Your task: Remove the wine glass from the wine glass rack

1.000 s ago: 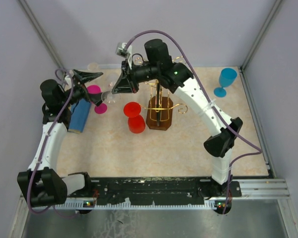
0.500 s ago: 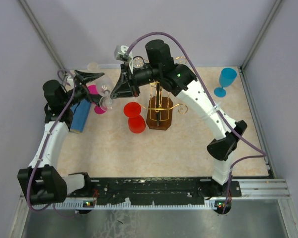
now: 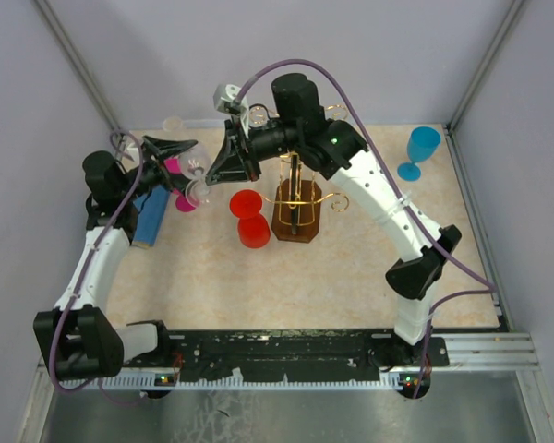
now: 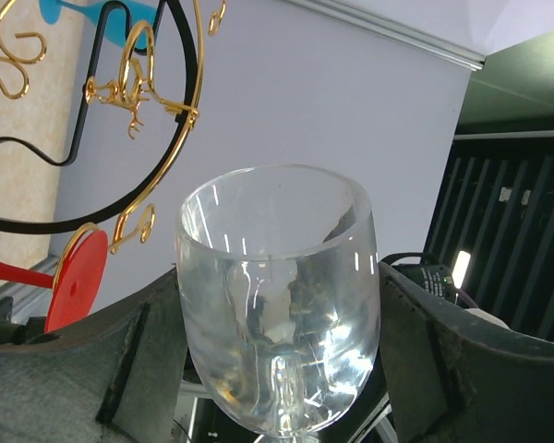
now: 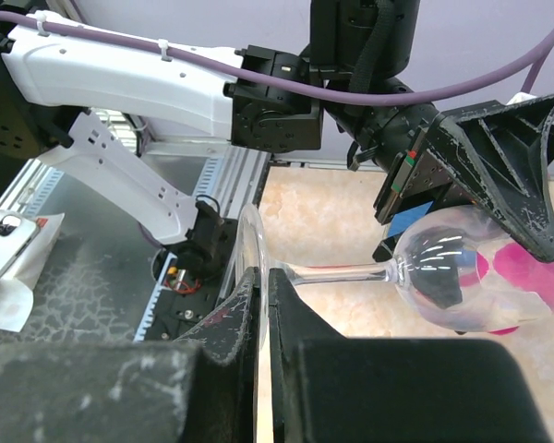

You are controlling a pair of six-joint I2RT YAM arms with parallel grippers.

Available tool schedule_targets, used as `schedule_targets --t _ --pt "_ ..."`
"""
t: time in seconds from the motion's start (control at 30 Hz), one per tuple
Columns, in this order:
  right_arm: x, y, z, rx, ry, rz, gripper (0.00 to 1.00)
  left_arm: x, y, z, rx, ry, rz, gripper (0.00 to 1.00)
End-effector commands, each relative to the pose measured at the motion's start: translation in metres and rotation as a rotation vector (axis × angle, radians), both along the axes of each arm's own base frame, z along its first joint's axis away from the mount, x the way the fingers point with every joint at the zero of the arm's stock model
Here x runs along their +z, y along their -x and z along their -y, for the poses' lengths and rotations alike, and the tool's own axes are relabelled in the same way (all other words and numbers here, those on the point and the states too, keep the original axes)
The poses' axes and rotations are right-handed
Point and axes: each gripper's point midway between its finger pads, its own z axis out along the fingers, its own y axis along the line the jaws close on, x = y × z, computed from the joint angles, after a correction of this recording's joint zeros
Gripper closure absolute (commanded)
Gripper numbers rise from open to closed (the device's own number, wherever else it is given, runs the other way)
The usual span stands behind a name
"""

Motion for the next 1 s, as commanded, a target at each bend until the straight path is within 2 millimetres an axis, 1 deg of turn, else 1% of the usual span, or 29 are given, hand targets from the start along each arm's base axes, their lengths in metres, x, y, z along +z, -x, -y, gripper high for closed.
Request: schedule_targets --t 0.0,0.1,0.27,0.3,0.33,0.37,0.4,0.43,0.47,0.5,0.53,0.57,0.6,0.67,0.7,0.8,0.97 --pt "0.045 0.021 0.014 0.025 -0.116 0.13 1.0 0.003 0.004 0.001 0.008 0.015 0.04 0.24" --pt "0.046 0.021 0.016 0.02 -0.116 0.134 1.0 0.005 0.004 0.001 0.015 0.014 0.05 0.27" --pt "0.045 0.022 0.018 0.011 -0.112 0.131 1.0 0.01 0.003 -0.001 0.045 -0.012 0.105 0.4" --pt "0.044 0.022 0.019 0.001 -0.108 0.131 1.0 0.01 0.002 -0.002 0.051 -0.026 0.115 0.41" --pt "0.044 0.021 0.02 -0.011 -0.106 0.135 0.98 0.009 0.001 -0.002 0.058 -0.039 0.117 0.41" --pt "0.044 0.021 0.022 -0.024 -0.105 0.14 0.88 0.007 0.0 -0.003 0.067 -0.063 0.132 0.42" --pt "0.045 0.019 0.023 -0.043 -0.104 0.145 0.64 0.004 -0.002 -0.004 0.077 -0.081 0.133 0.42" --pt "0.045 0.018 0.025 -0.063 -0.102 0.152 0.45 0.001 -0.004 -0.005 0.086 -0.098 0.134 0.42" --pt "0.049 0.018 0.03 -0.083 -0.108 0.166 0.32 -0.001 -0.006 -0.006 0.098 -0.116 0.143 0.43" --pt "0.047 0.016 0.031 -0.103 -0.103 0.172 0.23 -0.004 -0.008 -0.007 0.107 -0.137 0.143 0.43" --pt "0.057 0.021 0.04 -0.124 -0.12 0.199 0.16 -0.007 -0.011 -0.009 0.117 -0.155 0.146 0.43" --pt "0.061 0.02 0.046 -0.159 -0.123 0.22 0.11 -0.01 -0.012 -0.009 0.12 -0.175 0.154 0.44" --pt "0.064 0.019 0.05 -0.188 -0.125 0.237 0.08 -0.01 -0.014 -0.01 0.121 -0.192 0.162 0.44" --pt "0.071 0.015 0.061 -0.253 -0.135 0.269 0.03 -0.003 -0.016 -0.012 0.139 -0.23 0.214 0.45" --pt "0.074 0.014 0.066 -0.28 -0.142 0.283 0.02 -0.003 -0.019 -0.014 0.157 -0.256 0.226 0.45" --pt "0.08 0.01 0.078 -0.343 -0.151 0.302 0.01 0.015 -0.022 -0.026 0.236 -0.339 0.316 0.45" --pt "0.078 0.003 0.09 -0.4 -0.151 0.284 0.01 0.046 -0.021 -0.042 0.355 -0.542 0.49 0.45"
